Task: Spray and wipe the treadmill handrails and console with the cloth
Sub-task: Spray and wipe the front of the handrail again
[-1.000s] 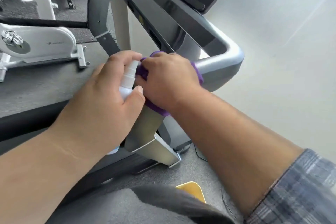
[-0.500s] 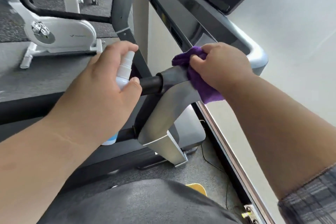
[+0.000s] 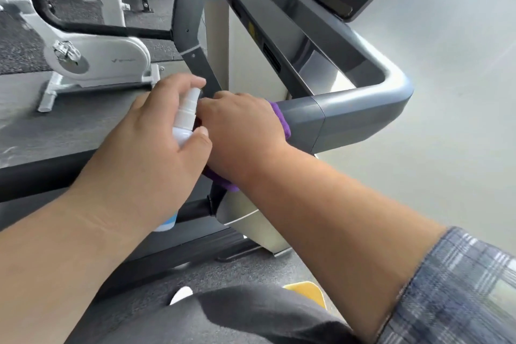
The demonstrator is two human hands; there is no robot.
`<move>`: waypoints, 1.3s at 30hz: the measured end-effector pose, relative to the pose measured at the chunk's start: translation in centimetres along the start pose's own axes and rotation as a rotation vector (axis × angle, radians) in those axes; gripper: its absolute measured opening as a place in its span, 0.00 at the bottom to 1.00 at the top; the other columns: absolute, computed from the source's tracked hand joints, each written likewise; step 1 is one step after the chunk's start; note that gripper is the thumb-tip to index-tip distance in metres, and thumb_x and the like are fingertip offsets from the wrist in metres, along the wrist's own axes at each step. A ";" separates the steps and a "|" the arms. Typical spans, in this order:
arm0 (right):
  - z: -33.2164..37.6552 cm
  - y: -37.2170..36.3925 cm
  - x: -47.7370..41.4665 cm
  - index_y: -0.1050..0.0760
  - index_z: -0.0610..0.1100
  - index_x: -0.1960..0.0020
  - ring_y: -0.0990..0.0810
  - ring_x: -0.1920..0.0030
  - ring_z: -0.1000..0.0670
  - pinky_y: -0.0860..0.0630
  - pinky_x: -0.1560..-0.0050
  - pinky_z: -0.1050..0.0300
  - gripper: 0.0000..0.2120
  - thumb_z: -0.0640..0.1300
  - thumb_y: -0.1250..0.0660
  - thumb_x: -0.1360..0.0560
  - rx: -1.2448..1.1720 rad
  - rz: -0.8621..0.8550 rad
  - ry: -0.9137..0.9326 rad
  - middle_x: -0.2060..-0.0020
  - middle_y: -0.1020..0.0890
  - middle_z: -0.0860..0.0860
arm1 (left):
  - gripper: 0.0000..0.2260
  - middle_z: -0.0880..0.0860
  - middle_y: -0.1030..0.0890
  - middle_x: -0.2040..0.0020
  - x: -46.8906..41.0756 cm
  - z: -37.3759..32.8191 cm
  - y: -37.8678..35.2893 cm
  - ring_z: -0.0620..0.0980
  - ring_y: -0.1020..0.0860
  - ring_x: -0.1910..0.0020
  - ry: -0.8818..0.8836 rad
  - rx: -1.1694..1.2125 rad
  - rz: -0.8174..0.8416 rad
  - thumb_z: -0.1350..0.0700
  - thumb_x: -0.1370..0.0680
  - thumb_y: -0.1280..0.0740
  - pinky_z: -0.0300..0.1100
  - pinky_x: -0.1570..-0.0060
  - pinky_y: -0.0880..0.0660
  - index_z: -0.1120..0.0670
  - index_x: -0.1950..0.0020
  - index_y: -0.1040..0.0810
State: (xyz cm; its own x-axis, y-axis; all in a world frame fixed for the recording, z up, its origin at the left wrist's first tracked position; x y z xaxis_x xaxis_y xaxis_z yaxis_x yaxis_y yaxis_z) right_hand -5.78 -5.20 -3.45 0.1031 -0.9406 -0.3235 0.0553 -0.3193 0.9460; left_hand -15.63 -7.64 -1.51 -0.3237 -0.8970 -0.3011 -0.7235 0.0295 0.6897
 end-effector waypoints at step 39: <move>-22.3 4.1 6.9 0.29 0.52 0.61 0.26 0.53 0.46 0.33 0.57 0.55 0.09 0.55 0.40 0.26 -0.130 -0.094 -0.661 0.49 0.22 0.50 | 0.21 0.42 0.25 0.42 2.1 -2.3 -0.1 0.39 0.31 0.47 -0.139 0.014 0.041 0.52 0.26 0.36 0.30 0.52 0.40 0.38 0.34 0.33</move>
State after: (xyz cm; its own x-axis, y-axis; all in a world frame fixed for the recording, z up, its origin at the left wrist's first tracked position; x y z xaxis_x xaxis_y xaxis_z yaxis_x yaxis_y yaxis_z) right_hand 17.28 -10.46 -2.26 -0.5345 -0.7955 -0.2853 0.1574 -0.4254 0.8912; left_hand -14.81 -10.50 -0.70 -0.4337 -0.8249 -0.3625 -0.7159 0.0713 0.6945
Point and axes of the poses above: each hand's wrist, its own x-axis away from the middle knuckle, its own y-axis out of the back of the hand, z = x × y, the point moved 10 cm from there along -x, towards the middle knuckle
